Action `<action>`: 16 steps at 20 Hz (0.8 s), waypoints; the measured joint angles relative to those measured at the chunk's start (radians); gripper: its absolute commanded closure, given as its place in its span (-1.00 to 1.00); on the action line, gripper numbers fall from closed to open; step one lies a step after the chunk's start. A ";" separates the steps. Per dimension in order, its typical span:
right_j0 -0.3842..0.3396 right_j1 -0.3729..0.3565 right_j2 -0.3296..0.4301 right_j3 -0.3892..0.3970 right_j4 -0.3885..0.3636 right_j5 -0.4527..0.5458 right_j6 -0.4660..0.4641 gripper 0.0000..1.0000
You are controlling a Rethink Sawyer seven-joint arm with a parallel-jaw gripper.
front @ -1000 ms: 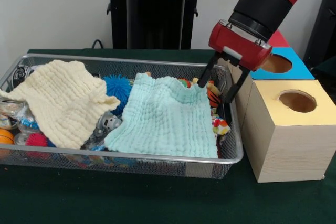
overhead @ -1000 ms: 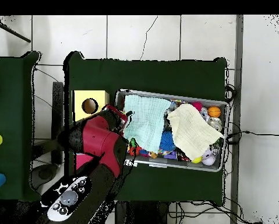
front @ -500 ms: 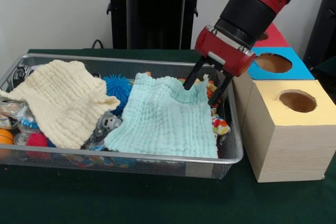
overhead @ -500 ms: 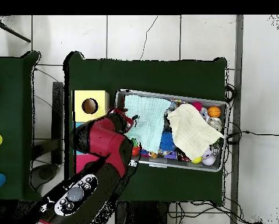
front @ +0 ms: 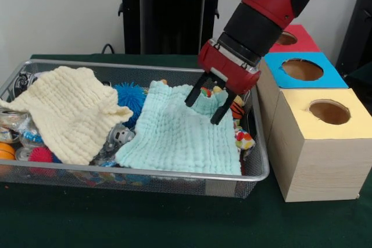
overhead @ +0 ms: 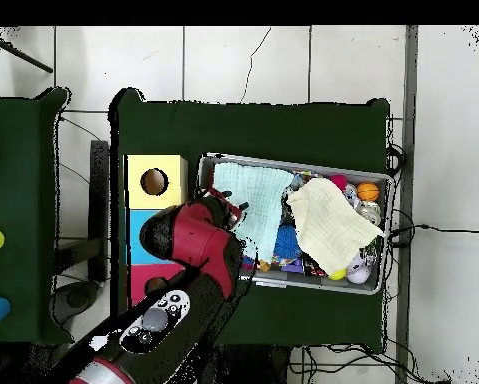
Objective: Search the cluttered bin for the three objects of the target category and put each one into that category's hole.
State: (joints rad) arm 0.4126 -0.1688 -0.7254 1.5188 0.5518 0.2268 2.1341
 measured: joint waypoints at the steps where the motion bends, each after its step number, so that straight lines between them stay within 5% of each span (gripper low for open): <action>1: -0.012 0.001 0.011 0.000 0.000 -0.001 0.000 -1.00; 16: -0.061 0.052 0.066 -0.003 0.000 -0.019 0.000 -1.00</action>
State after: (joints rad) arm 0.3513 -0.1168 -0.6589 1.5162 0.5520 0.2081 2.1343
